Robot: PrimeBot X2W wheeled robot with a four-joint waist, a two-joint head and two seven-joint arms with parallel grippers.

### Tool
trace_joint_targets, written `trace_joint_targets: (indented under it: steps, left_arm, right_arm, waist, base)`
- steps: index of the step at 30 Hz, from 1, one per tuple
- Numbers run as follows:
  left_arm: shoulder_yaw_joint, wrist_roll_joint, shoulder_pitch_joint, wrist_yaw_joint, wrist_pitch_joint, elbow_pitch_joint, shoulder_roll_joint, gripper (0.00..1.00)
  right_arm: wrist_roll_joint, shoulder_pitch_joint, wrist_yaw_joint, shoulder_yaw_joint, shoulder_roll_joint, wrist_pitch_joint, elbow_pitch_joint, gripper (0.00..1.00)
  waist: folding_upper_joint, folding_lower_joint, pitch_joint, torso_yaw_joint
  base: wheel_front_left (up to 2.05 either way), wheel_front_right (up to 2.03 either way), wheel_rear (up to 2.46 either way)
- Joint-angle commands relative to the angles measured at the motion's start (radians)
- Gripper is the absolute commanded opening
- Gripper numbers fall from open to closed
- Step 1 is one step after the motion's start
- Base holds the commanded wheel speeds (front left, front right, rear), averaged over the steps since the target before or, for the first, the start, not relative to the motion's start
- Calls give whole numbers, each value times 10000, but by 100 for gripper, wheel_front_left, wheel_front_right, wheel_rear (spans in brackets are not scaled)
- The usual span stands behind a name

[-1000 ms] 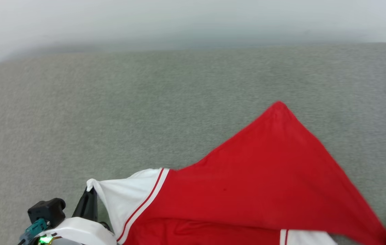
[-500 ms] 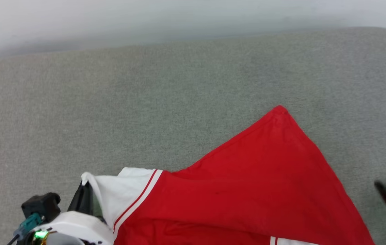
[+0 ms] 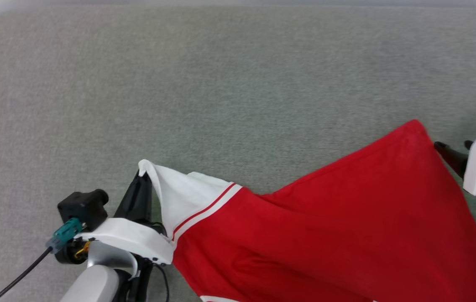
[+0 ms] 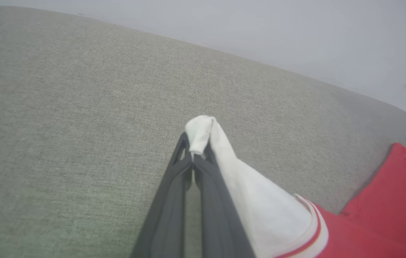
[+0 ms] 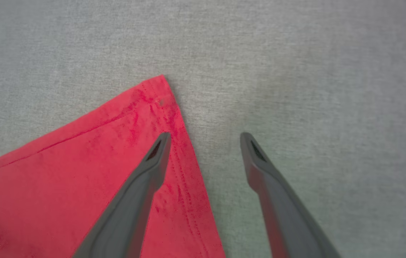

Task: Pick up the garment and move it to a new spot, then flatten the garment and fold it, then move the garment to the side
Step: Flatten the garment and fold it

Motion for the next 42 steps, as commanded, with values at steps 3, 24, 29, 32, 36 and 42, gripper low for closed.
trace_joint_targets:
  steps: [3,24,29,32,36,42]
  left_arm:
    - [-175,83,-360,-152,-159,147,-245,0]
    - [-587,115,-882,-659,-362,918,-439,0]
    - [-451,295,-1452,-812,-49,730,118,0]
    - [-233,364,-2125,-897,155,648,469,0]
    - [-25,485,-3303,-1098,534,644,831,0]
    - [180,499,-5183,-1290,1185,1194,1014,0]
  right_arm:
    - [-302,-713,-7,207,172,1318,237,100]
    - [-483,-911,-4,874,283,2247,1292,0]
    - [-425,-1078,-6,1018,-86,1210,940,0]
    - [-371,-1258,-6,1113,-224,566,839,0]
    - [-302,-1612,-7,1197,-298,-15,924,0]
    - [-30,-2553,-7,1285,-275,-219,1202,0]
  waist:
    - [0,0,513,514]
    - [0,0,125,758]
    - [0,0,-751,620]
    - [0,0,-1343,460]
    - [0,0,-2053,111]
    - [0,0,-2641,-404]
  base:
    - [0,0,0]
    - [0,0,0]
    - [0,0,0]
    - [0,0,0]
    - [0,0,0]
    - [0,0,0]
